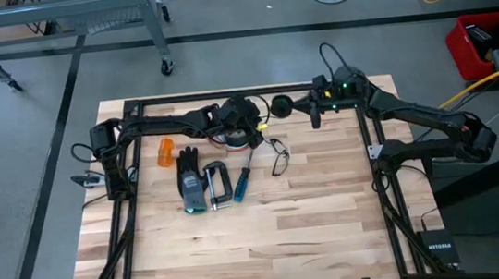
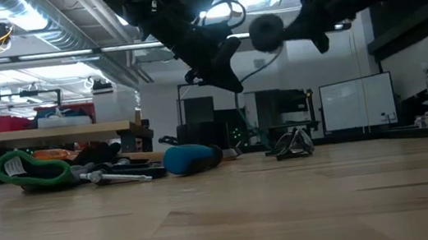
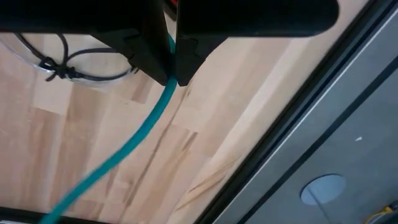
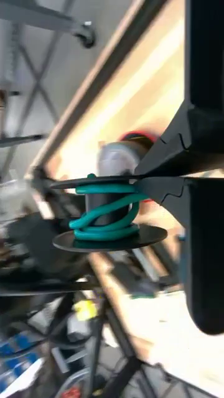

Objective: Coil cords
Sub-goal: Coil the wire in the cable spool

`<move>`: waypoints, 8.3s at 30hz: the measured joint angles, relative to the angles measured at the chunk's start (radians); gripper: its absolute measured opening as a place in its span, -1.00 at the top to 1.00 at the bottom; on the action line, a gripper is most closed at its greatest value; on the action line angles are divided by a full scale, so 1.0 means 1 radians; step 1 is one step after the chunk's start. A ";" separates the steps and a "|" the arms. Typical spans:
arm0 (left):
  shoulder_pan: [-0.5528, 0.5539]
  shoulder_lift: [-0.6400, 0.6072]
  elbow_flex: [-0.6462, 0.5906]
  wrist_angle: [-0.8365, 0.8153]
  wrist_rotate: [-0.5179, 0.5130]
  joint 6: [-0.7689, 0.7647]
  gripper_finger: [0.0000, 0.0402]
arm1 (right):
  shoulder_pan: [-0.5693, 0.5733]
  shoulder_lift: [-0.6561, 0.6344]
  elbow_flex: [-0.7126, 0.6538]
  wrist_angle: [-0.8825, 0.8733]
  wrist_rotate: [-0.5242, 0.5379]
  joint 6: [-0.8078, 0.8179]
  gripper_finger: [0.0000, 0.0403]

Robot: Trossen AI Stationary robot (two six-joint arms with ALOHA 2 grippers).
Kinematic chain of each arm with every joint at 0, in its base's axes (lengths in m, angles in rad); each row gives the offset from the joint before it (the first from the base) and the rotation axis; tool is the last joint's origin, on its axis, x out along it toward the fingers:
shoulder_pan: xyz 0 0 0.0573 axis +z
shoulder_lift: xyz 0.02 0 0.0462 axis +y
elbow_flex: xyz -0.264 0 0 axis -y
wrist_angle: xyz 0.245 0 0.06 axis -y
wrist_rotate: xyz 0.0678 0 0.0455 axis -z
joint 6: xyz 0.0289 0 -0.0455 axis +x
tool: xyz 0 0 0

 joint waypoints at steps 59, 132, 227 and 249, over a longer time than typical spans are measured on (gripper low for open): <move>-0.014 -0.001 0.001 0.169 0.150 -0.184 1.00 | 0.205 0.346 -0.002 0.363 0.520 0.158 1.00; -0.044 0.000 -0.001 0.078 0.084 0.031 0.82 | 0.169 0.254 0.000 0.585 0.313 0.178 1.00; -0.162 0.000 -0.001 0.253 0.086 -0.288 0.50 | 0.172 0.256 0.000 0.586 0.312 -0.178 1.00; -0.162 0.000 -0.001 0.247 0.085 -0.259 0.80 | 0.172 0.256 0.000 0.626 0.311 -0.123 1.00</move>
